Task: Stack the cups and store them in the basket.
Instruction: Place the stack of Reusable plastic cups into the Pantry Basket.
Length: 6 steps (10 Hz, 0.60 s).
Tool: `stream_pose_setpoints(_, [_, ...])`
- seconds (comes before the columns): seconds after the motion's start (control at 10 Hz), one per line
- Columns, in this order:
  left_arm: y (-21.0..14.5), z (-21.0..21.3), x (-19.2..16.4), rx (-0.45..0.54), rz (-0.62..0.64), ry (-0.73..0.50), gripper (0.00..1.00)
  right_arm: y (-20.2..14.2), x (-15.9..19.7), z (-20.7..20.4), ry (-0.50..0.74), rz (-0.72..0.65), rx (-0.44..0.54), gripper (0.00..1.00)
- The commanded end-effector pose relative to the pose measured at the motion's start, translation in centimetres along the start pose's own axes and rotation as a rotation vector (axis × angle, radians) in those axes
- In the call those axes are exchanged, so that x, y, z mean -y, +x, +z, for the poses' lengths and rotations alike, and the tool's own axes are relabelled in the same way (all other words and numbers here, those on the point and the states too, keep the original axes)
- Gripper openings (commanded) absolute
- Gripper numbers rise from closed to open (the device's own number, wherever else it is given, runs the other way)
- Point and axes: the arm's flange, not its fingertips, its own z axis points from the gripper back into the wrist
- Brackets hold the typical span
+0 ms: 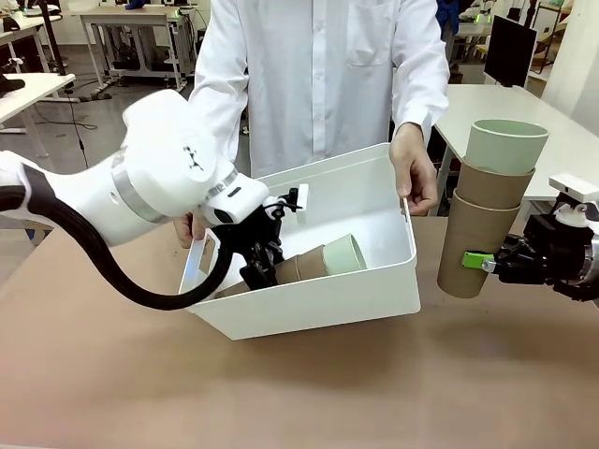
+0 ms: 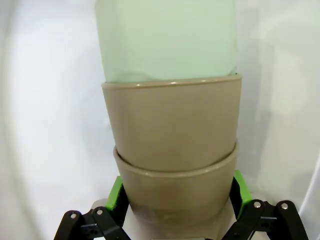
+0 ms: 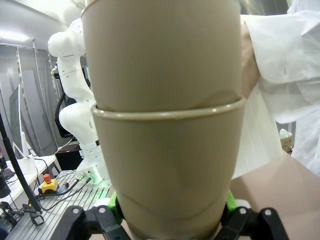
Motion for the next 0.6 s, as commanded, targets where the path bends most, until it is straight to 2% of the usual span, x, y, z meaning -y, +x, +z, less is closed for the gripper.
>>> stream_pose_setpoints(0.0, [-1.0, 3.9, 0.4, -0.004, 0.007, -0.028, 1.0, 0.5, 0.0, 0.0, -0.009, 0.012, 0.014, 0.85])
stream_pose_setpoints(0.1, [-1.4, 6.2, 0.6, 0.034, 0.018, -0.055, 1.0, 0.5, 0.0, 0.0, -0.009, 0.012, 0.014, 0.85])
stream_pose_setpoints(0.3, [-2.2, 11.0, 0.4, 0.115, 0.019, -0.035, 1.0, 0.5, 0.0, 0.0, -0.009, 0.012, 0.014, 0.85])
stream_pose_setpoints(0.5, [-4.1, 16.1, 0.2, 0.183, -0.002, 0.026, 1.0, 0.5, 0.0, 0.0, -0.009, 0.012, 0.014, 0.85])
